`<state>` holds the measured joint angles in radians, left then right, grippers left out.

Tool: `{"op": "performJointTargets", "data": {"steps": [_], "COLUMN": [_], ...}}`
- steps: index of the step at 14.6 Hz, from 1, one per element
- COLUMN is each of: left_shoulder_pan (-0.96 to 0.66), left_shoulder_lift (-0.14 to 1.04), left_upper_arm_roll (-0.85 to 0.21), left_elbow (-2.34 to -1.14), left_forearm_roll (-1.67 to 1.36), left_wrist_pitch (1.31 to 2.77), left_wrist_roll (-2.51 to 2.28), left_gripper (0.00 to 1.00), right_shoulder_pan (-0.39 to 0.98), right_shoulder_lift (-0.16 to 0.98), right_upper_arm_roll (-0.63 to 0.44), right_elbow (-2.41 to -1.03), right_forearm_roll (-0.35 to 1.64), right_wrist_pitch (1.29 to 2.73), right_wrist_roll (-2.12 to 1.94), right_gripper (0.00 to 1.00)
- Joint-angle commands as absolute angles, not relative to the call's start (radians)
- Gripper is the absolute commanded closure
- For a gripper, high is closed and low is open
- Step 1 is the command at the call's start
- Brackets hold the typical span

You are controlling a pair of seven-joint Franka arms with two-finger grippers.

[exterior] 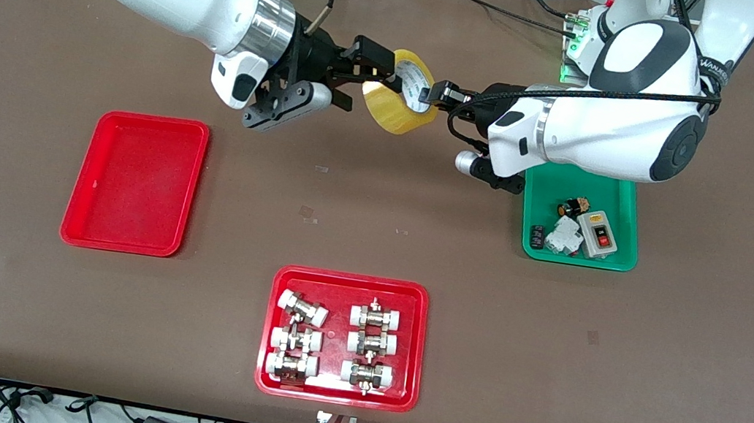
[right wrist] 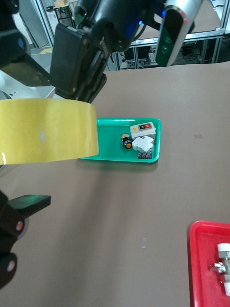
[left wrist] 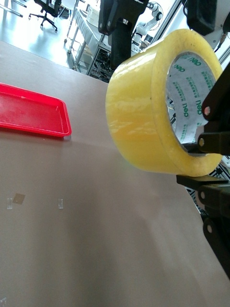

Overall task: Left arm passes tape to right arm into tray
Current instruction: 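Grasp the tape roll with the right gripper beside the left gripper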

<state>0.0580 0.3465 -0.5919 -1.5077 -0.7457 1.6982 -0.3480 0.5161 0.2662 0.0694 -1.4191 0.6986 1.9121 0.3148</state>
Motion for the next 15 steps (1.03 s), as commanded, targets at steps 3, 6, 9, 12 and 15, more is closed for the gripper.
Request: {"op": "performJointTargets", "data": {"steps": [3,6,9,12,15], "left_shoulder_pan": [0.074,0.077,0.077,0.077,0.077], "left_shoulder_lift": [0.348,0.348,0.348,0.348,0.348], "left_upper_arm_roll": [-0.597,-0.597,-0.597,-0.597,-0.597], "left_elbow": [-1.482,-1.482,-1.482,-1.482,-1.482], "left_forearm_roll": [-0.769,-0.769,-0.769,-0.769,-0.769], "left_wrist_pitch": [1.666,1.666,1.666,1.666,1.666], "left_wrist_roll": [-0.351,-0.35,-0.351,-0.351,-0.351], "left_gripper": [1.0,1.0,1.0,1.0,1.0], "right_shoulder_pan": [0.529,0.537,0.538,0.538,0.541], "right_shoulder_lift": [0.275,0.275,0.275,0.275,0.276], "right_upper_arm_roll": [0.061,0.061,0.061,0.061,0.061], "right_elbow": [-1.394,-1.394,-1.394,-1.396,-1.396], "right_forearm_roll": [0.689,0.69,0.692,0.695,0.696], "right_wrist_pitch": [1.896,1.894,1.896,1.894,1.894], "right_wrist_roll": [0.336,0.336,0.336,0.336,0.334], "right_gripper": [0.02,0.11,0.11,0.11,0.47]}}
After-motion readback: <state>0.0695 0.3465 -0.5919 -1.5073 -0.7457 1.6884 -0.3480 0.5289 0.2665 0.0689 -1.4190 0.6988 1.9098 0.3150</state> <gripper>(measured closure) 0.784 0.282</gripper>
